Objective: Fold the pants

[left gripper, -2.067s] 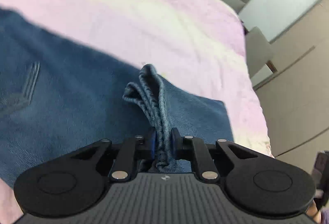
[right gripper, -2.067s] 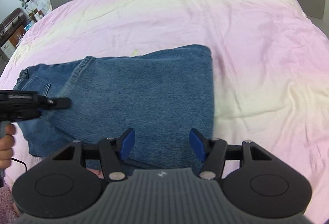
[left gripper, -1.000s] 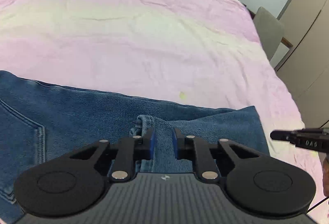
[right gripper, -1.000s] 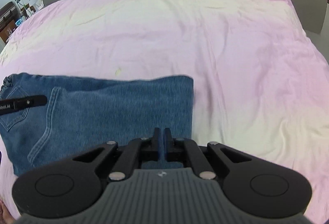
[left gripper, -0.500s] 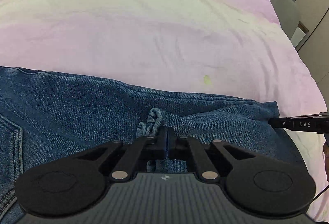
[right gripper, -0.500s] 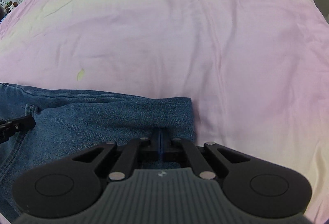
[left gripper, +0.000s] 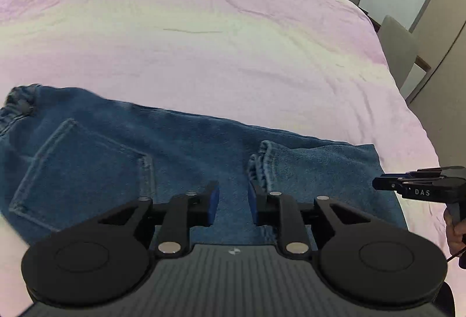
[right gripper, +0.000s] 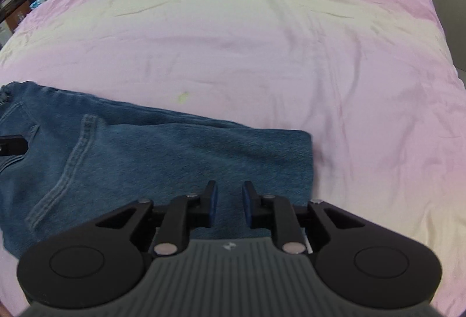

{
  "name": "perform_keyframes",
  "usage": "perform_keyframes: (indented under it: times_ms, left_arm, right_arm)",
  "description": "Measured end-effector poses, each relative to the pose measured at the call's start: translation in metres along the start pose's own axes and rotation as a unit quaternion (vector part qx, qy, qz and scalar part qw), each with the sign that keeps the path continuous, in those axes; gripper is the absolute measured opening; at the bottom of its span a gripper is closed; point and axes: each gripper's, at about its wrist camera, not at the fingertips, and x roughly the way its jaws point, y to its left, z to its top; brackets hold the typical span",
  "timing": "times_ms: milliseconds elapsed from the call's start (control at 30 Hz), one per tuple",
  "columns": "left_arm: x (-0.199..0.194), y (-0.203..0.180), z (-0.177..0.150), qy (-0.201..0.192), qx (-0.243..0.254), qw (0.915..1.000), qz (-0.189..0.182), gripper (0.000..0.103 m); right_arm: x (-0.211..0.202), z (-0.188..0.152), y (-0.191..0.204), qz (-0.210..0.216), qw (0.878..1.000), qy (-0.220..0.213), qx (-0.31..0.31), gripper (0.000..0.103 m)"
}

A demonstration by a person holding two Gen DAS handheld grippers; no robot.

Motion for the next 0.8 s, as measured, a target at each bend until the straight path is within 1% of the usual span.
perform_keyframes:
  times_ms: [33,67,200,233,300,400,500,567,667,733,800]
  left_arm:
    - [-0.009,0.008,-0.004,-0.004,-0.009,0.9999,0.005,0.034]
    - [-0.014,0.013,-0.007,-0.007,-0.019,0.9998,0.009,0.036]
    - [-0.041,0.055,-0.027,-0.026,-0.071,0.9967,0.029,0.045]
    - [-0.046,0.066,-0.029,-0.034,-0.09,0.9947,0.038,0.049]
    - [-0.054,0.088,-0.032,-0.045,-0.127,0.9897,0.048,0.054]
    - [-0.065,0.125,-0.034,-0.063,-0.182,0.9796,0.058,0.063]
    - [-0.068,0.163,-0.035,-0.076,-0.235,0.9666,0.067,0.072]
    - [-0.067,0.19,-0.039,-0.078,-0.275,0.9556,0.071,0.074]
    - [-0.055,0.214,-0.042,-0.086,-0.309,0.9441,0.075,0.074]
    - [-0.046,0.224,-0.046,-0.091,-0.325,0.9387,0.072,0.075]
    - [-0.034,0.234,-0.048,-0.087,-0.34,0.9341,0.066,0.075]
  right_arm:
    - [-0.004,-0.005,0.01,0.012,1.0,-0.002,-0.006,0.016]
    - [-0.008,-0.009,0.021,0.024,1.0,-0.004,-0.011,0.016]
    - [-0.017,-0.022,0.06,0.068,0.997,-0.008,-0.04,0.018]
    - [-0.018,-0.024,0.07,0.077,0.996,-0.01,-0.051,0.023]
    - [-0.019,-0.028,0.093,0.089,0.992,-0.015,-0.083,0.027]
    - [-0.015,-0.029,0.117,0.101,0.986,-0.004,-0.129,0.027]
    - [-0.007,-0.022,0.132,0.094,0.98,0.011,-0.176,0.027]
    - [0.0,-0.016,0.139,0.086,0.974,0.021,-0.21,0.027]
    - [0.013,-0.003,0.146,0.07,0.963,0.042,-0.258,0.027]
    - [0.021,0.005,0.149,0.07,0.955,0.054,-0.285,0.027]
    - [0.031,0.012,0.155,0.076,0.945,0.063,-0.311,0.027]
